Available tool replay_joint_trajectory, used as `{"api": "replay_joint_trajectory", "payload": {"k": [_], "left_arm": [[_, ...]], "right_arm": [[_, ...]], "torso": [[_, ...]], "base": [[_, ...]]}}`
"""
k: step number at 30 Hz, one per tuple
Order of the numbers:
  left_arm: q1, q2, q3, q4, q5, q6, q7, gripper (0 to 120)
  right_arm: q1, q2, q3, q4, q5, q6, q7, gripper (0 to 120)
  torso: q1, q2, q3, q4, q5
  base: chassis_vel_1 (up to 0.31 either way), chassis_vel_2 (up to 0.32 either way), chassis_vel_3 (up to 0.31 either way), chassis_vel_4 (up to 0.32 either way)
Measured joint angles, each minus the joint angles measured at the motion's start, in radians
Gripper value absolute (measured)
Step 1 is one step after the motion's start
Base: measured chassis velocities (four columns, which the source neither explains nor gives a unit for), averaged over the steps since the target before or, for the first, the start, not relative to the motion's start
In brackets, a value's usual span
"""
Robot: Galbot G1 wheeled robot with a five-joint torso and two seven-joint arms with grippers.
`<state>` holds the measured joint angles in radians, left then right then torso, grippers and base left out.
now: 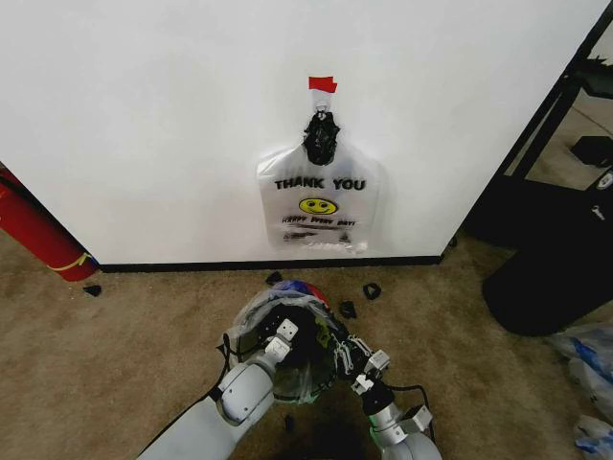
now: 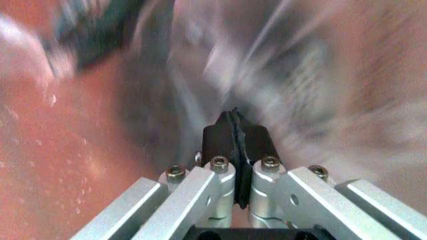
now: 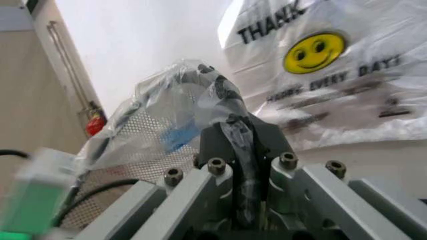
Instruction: Pick up the garbage bag from the wall and place it over the trash bin.
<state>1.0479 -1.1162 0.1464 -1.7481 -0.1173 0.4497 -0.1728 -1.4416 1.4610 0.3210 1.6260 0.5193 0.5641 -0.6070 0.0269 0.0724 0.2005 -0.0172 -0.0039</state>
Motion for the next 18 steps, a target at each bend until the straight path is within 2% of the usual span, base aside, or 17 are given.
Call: {"api": "replay_joint_trajectory", "payload": {"k": [3,6,10,11,15,16,17,18], "left_arm": [[0.029,0.003,0.002,-0.054,-0.045,-0.096,0.044,0],[0.057,0.012,0.006,-0.100,-0.054,-0.120,0.059,0],[0.104,0.053,0.011,-0.196,-0.057,-0.122,0.066,0],[0.104,0.053,0.011,-0.196,-0.057,-0.122,0.066,0],[0.149,0.129,-0.009,-0.300,-0.078,-0.119,0.080,0],[0.158,0.147,-0.016,-0.328,-0.090,-0.119,0.084,7],[0.158,0.147,-0.016,-0.328,-0.090,-0.119,0.084,7],[0.170,0.168,-0.028,-0.360,-0.105,-0.121,0.089,11]], "right_arm": [[0.016,0.005,-0.001,-0.029,0.040,-0.006,0.005,1],[0.032,0.005,0.001,-0.056,0.091,-0.025,0.007,1],[0.069,-0.015,0.035,-0.113,0.239,-0.117,-0.058,1],[0.069,-0.015,0.035,-0.113,0.239,-0.117,-0.058,1],[0.118,-0.058,0.116,-0.208,0.418,-0.282,-0.275,1],[0.131,-0.066,0.133,-0.235,0.436,-0.304,-0.319,1],[0.131,-0.066,0.133,-0.235,0.436,-0.304,-0.319,1],[0.146,-0.075,0.152,-0.267,0.448,-0.321,-0.362,1]], "torso": [[0.000,0.000,0.000,-0.0001,0.0001],[0.000,0.000,0.000,-0.0001,0.0001],[0.000,0.000,0.000,0.0000,0.0000],[0.000,0.000,0.000,0.0000,0.0000],[0.000,0.000,0.000,-0.0002,-0.0002],[0.000,0.000,0.000,0.0002,0.0004],[0.000,0.000,0.000,0.0002,0.0004],[0.000,0.000,0.000,-0.0001,0.0004]], "base": [[0.000,0.000,0.000,0.000],[0.000,0.000,0.000,0.000],[0.000,0.000,0.000,0.000],[0.000,0.000,0.000,0.000],[0.000,0.000,0.000,0.000],[0.000,0.000,0.000,0.000],[0.000,0.000,0.000,0.000],[0.000,0.000,0.000,0.000]]}}
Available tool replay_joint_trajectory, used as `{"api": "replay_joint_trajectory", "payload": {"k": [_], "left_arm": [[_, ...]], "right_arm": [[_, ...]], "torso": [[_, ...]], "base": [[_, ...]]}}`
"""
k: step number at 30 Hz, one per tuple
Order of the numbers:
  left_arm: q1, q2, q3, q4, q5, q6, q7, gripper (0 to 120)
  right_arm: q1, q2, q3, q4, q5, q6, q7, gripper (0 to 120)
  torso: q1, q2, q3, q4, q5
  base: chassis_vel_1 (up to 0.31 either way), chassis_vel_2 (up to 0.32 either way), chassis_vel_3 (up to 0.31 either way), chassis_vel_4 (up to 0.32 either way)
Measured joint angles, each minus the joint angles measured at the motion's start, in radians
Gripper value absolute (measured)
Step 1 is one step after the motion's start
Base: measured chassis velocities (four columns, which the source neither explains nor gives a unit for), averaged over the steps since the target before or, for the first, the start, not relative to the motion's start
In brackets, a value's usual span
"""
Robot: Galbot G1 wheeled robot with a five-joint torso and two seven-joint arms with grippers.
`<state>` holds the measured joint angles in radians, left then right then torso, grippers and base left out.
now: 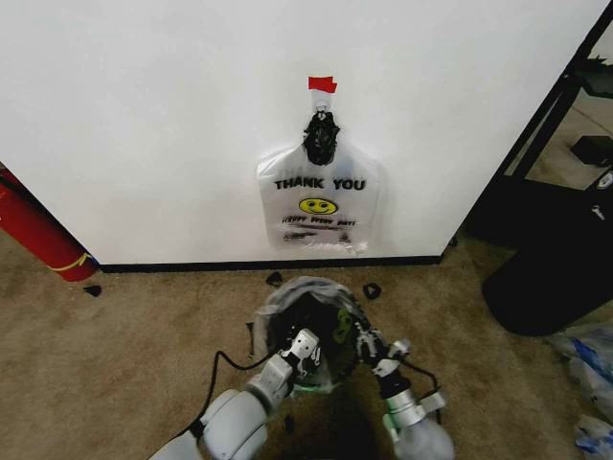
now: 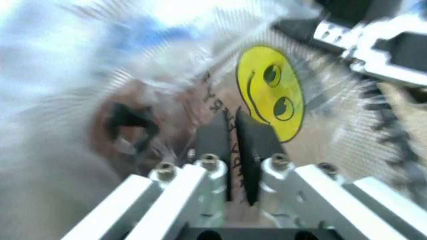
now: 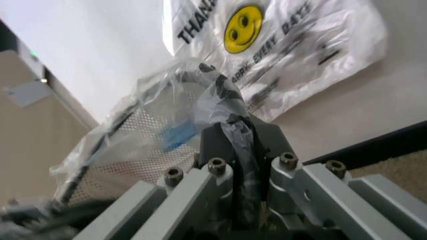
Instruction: Pick up the garbage bag from the wall and place it over the trash bin.
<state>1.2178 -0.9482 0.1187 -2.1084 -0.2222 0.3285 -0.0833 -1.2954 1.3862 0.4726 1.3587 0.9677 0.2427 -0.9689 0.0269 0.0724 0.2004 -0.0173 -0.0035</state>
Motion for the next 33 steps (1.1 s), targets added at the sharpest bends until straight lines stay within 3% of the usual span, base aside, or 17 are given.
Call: {"api": "replay_joint_trajectory", "payload": {"k": [6,11,16,21,24,31,33], "left_arm": [[0.015,0.063,-0.086,-0.173,-0.105,-0.015,0.030,34],[-0.028,0.092,-0.132,-0.221,-0.173,-0.016,0.042,51],[-0.063,0.110,-0.172,-0.143,-0.193,-0.035,0.096,68],[-0.111,0.108,-0.187,0.003,-0.201,-0.112,0.195,90],[-0.134,0.100,-0.187,0.035,-0.208,-0.128,0.218,97],[-0.187,0.089,-0.198,0.110,-0.223,-0.141,0.348,100],[-0.206,0.085,-0.202,0.147,-0.210,-0.144,0.455,100]], "right_arm": [[0.035,-0.008,0.032,-0.078,0.001,-0.021,-0.097,1],[0.038,0.000,0.036,-0.077,-0.034,-0.017,-0.111,1],[0.051,0.001,0.056,-0.060,-0.094,-0.011,-0.155,1],[0.053,-0.020,0.107,-0.029,-0.212,0.006,-0.235,1],[0.047,-0.029,0.128,-0.021,-0.246,0.015,-0.262,1],[0.029,-0.058,0.185,0.006,-0.318,0.037,-0.342,1],[0.022,-0.068,0.197,0.015,-0.343,0.044,-0.369,1]], "torso": [[0.000,0.000,0.000,0.0001,-0.0004],[0.000,0.000,0.000,0.0000,-0.0003],[0.000,0.000,0.000,-0.0001,-0.0005],[0.000,0.000,0.000,0.0002,-0.0004],[0.000,0.000,0.000,-0.0003,-0.0006],[0.000,0.000,0.000,0.0001,-0.0003],[0.000,0.000,0.000,0.0001,-0.0003]], "base": [[0.000,0.000,0.000,0.000],[0.000,0.000,0.000,0.000],[0.000,0.000,0.000,0.000],[0.000,0.000,0.000,0.000],[0.000,0.000,0.000,0.000],[0.000,0.000,0.000,0.000],[0.000,0.000,0.000,0.000]]}}
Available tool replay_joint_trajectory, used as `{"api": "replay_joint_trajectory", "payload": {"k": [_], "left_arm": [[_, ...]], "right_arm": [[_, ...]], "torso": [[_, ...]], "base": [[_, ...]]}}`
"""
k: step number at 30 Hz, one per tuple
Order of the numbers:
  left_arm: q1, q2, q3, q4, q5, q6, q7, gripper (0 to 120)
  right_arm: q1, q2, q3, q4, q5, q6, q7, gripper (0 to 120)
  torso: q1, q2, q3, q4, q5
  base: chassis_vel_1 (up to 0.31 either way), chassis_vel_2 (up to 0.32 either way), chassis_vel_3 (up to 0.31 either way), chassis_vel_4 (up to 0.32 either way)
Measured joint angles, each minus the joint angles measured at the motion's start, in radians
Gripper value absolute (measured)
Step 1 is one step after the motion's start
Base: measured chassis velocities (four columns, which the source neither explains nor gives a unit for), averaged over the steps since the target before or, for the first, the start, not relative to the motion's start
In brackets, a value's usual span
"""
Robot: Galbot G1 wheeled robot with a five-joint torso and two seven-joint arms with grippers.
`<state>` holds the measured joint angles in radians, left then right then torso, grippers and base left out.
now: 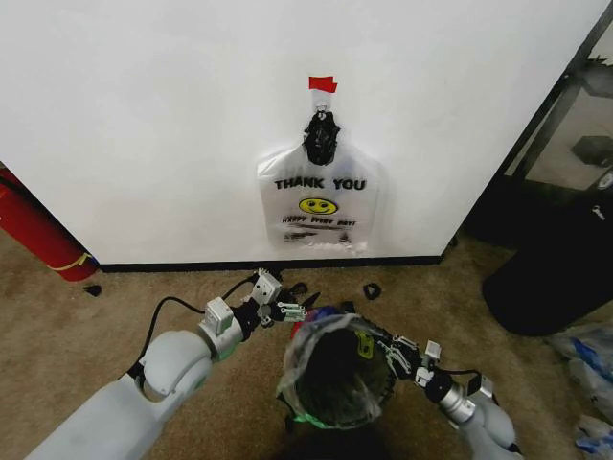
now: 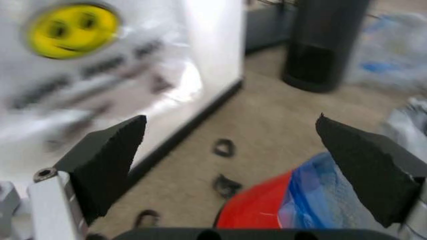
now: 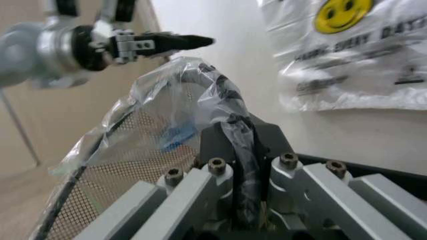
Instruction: Pick up the garbage bag from the wall and place it over the trash bin.
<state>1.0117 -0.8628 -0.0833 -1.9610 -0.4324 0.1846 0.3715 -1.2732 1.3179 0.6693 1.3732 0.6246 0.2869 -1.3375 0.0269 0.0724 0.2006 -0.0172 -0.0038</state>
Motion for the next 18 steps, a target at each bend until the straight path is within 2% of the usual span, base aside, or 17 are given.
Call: {"api": "replay_joint_trajectory", "payload": {"k": [5,12,18], "left_arm": [[-0.035,-0.017,0.011,0.087,0.061,-0.018,0.140,100],[-0.074,-0.044,0.034,0.161,0.077,-0.044,0.245,100],[-0.102,-0.062,0.054,0.203,0.076,-0.066,0.287,100]], "right_arm": [[-0.006,-0.014,0.010,0.008,-0.035,0.015,-0.036,1],[-0.005,-0.016,0.009,0.046,-0.052,0.011,-0.041,1],[0.002,-0.016,0.004,0.066,-0.065,0.004,-0.031,1]], "torso": [[0.000,0.000,0.000,0.0001,0.0001],[0.000,0.000,0.000,0.0000,0.0000],[0.000,0.000,0.000,0.0000,0.0000]], "base": [[0.000,0.000,0.000,0.000],[0.000,0.000,0.000,0.000],[0.000,0.000,0.000,0.000]]}}
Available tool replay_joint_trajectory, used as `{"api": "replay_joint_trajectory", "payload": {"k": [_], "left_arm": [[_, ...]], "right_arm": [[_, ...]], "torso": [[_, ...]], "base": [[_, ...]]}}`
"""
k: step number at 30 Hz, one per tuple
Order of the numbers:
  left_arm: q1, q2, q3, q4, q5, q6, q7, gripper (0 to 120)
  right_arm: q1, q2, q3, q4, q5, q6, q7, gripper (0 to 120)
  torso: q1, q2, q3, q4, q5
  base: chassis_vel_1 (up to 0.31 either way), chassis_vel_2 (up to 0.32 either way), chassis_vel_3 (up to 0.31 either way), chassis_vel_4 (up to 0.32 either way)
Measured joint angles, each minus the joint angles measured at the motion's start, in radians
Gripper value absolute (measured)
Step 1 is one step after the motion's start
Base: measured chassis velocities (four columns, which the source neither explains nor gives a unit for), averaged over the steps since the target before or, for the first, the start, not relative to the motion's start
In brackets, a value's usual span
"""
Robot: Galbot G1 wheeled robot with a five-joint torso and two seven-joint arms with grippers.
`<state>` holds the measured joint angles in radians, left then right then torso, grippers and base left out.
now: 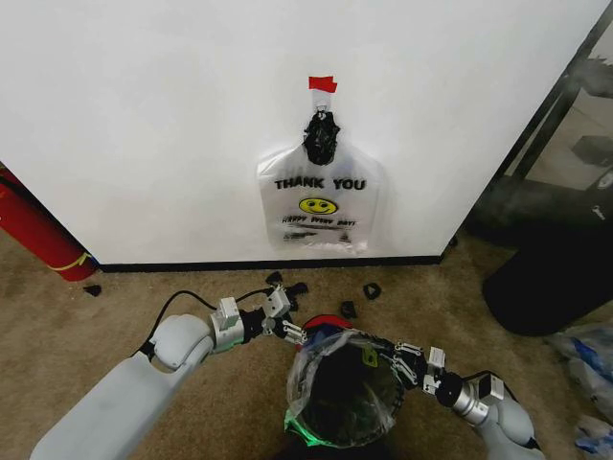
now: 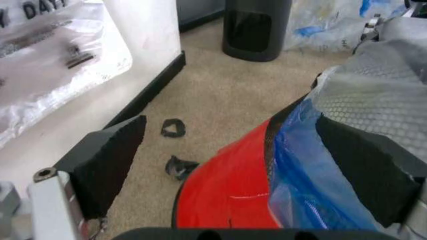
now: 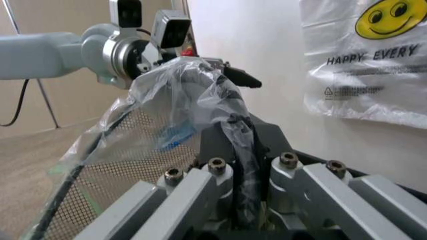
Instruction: Pick up the garbage bag from the wall and place it over the trash bin.
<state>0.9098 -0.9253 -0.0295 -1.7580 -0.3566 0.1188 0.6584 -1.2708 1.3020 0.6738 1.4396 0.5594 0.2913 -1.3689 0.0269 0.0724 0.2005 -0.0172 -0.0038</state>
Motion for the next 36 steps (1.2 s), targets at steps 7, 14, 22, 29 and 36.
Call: {"api": "replay_joint_trajectory", "payload": {"k": [7,14,22,29,36], "left_arm": [[-0.034,-0.012,0.026,0.057,0.041,-0.029,-0.009,100],[-0.062,-0.036,0.036,0.093,0.097,-0.021,-0.090,100],[-0.070,-0.038,0.018,0.086,0.010,-0.057,-0.068,100],[-0.066,-0.053,-0.036,0.065,-0.160,-0.159,-0.164,100],[0.019,-0.055,-0.057,-0.064,-0.013,0.037,-0.668,100]], "right_arm": [[-0.004,0.006,-0.003,0.028,-0.004,-0.007,0.005,1],[-0.017,0.009,-0.004,0.055,0.003,-0.021,0.005,1],[-0.014,0.008,-0.038,0.017,0.120,-0.031,0.096,1],[-0.009,0.022,-0.086,-0.061,0.329,-0.044,0.236,1],[-0.015,0.051,-0.116,-0.060,0.532,-0.057,0.384,1]], "torso": [[0.000,0.000,0.000,0.0001,-0.0001],[0.000,0.000,0.000,-0.0001,-0.0001],[0.000,0.000,0.000,0.0000,-0.0001],[0.000,0.000,0.000,0.0000,0.0000],[0.000,0.000,0.000,0.0002,-0.0001]], "base": [[0.000,0.000,0.000,0.000],[0.000,0.000,0.000,0.000],[0.000,0.000,0.000,0.000],[0.000,0.000,0.000,0.000],[0.000,0.000,0.000,0.000]]}}
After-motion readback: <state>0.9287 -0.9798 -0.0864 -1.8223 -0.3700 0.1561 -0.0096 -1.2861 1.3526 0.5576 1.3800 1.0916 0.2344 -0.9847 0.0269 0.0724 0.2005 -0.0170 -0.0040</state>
